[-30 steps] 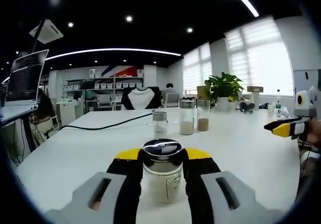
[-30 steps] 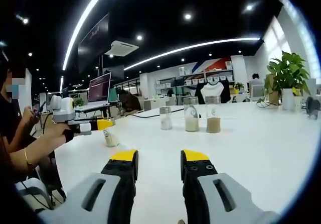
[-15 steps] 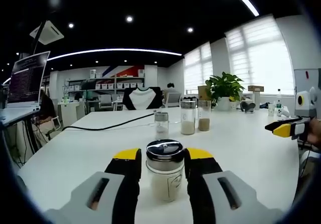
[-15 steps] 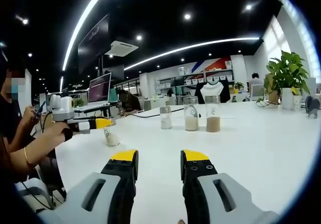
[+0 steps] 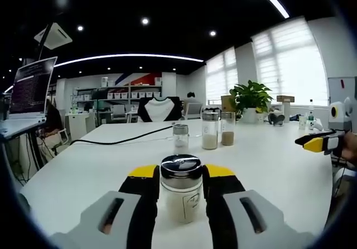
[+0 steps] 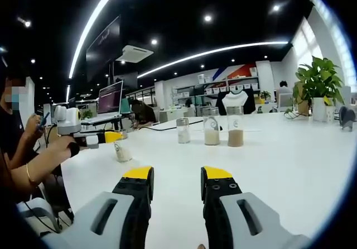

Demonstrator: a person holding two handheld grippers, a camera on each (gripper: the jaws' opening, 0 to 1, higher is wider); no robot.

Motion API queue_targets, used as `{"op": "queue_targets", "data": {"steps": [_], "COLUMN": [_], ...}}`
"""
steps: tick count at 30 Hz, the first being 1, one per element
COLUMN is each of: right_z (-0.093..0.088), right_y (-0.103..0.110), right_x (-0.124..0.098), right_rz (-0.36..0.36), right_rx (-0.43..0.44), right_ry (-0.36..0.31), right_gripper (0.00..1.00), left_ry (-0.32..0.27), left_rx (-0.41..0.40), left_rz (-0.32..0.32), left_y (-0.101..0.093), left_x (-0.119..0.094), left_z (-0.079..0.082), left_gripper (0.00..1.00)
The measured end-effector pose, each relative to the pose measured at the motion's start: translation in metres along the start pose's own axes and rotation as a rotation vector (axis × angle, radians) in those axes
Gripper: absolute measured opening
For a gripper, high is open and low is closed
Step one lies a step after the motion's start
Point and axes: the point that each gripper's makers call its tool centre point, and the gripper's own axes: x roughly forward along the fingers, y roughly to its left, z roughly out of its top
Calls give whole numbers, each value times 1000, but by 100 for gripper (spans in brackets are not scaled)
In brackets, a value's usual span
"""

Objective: Rotate the seasoning bottle until the label or dispensing opening points toward the visible target arrow and the bottle remains upright within the marked orientation range

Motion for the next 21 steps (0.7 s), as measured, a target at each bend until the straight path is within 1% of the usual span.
{"op": "queue_targets", "data": {"steps": [12, 21], "right_z": [-2, -1], "right_y": [-1, -6], "right_x": [-1, -4], "right_rz": [-2, -12], "right_rx": [8, 16], "right_ry": [0, -4], "right_gripper": [32, 32], "left_ry": [5, 6], "left_rx": [3, 4], "left_rz": [7, 15], "left_y": [-2, -3], "left_x": [-2, 0], "left_z": [2, 6], "left_gripper": [33, 33]}}
